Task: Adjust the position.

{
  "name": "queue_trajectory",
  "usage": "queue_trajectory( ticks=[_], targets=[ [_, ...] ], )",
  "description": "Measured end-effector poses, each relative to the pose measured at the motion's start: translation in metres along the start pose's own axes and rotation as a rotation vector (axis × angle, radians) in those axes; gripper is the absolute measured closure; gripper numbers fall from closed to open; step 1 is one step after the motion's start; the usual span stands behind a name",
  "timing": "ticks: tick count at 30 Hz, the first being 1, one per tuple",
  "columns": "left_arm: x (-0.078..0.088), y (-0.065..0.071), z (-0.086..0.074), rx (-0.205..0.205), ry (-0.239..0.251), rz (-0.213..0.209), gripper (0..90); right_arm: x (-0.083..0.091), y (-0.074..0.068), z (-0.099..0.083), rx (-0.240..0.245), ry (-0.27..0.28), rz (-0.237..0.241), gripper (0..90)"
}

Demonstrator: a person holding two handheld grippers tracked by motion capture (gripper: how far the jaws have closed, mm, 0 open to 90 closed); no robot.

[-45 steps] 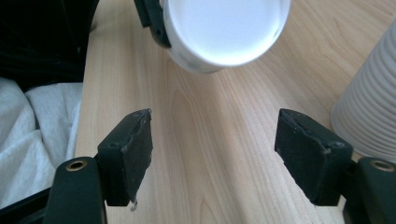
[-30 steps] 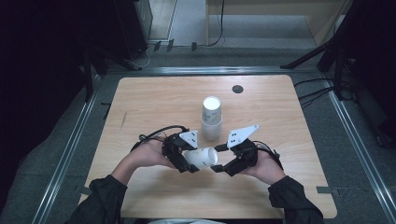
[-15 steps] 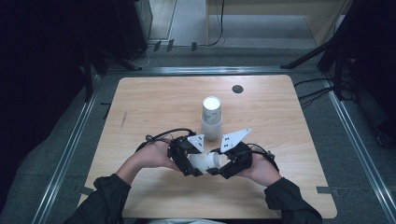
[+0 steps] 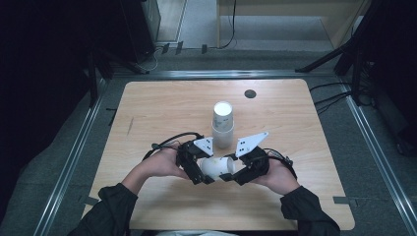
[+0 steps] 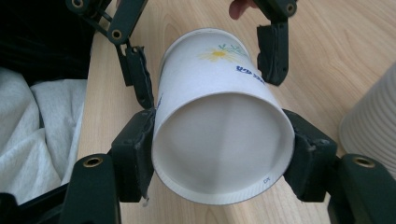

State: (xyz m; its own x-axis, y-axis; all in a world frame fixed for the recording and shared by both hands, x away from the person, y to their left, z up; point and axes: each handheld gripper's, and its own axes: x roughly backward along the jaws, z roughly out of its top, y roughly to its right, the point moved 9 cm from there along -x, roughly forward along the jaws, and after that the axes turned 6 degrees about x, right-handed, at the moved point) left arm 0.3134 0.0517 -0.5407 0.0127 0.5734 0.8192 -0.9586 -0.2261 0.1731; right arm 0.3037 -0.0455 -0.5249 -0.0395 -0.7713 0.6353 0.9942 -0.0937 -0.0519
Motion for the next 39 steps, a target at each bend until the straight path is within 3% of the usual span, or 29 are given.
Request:
queue_trajectory(
  ticks=[7, 13, 21, 28, 32, 34, 39],
  targets=[
    [0.016, -0.002, 0.003, 0.039, 0.102, 0.025, 8.2, 0.012, 0.004, 0.004, -0.009, 0.032, 0.001, 35.2],
    [0.027, -0.003, 0.0, 0.07, 0.161, 0.045, 7.4, 0.018, 0.006, 0.011, -0.004, 0.06, 0.02, 35.1],
    [0.032, 0.004, -0.004, 0.134, 0.242, 0.039, 4.4, 0.019, 0.007, 0.022, 0.009, 0.068, 0.064, 35.0],
    [0.037, 0.01, -0.007, 0.192, 0.315, 0.026, 3.4, 0.016, 0.008, 0.036, 0.02, 0.117, 0.126, 35.1],
    [0.042, 0.012, -0.006, 0.22, 0.384, 0.017, 3.5, 0.013, 0.007, 0.043, 0.025, 0.137, 0.164, 35.1],
    [0.044, 0.013, -0.007, 0.215, 0.399, 0.035, 3.5, 0.011, 0.007, 0.046, 0.03, 0.15, 0.185, 35.1],
    [0.05, 0.016, -0.007, 0.231, 0.456, 0.007, 5.5, 0.008, 0.006, 0.05, 0.024, 0.164, 0.218, 35.1]
  ],
)
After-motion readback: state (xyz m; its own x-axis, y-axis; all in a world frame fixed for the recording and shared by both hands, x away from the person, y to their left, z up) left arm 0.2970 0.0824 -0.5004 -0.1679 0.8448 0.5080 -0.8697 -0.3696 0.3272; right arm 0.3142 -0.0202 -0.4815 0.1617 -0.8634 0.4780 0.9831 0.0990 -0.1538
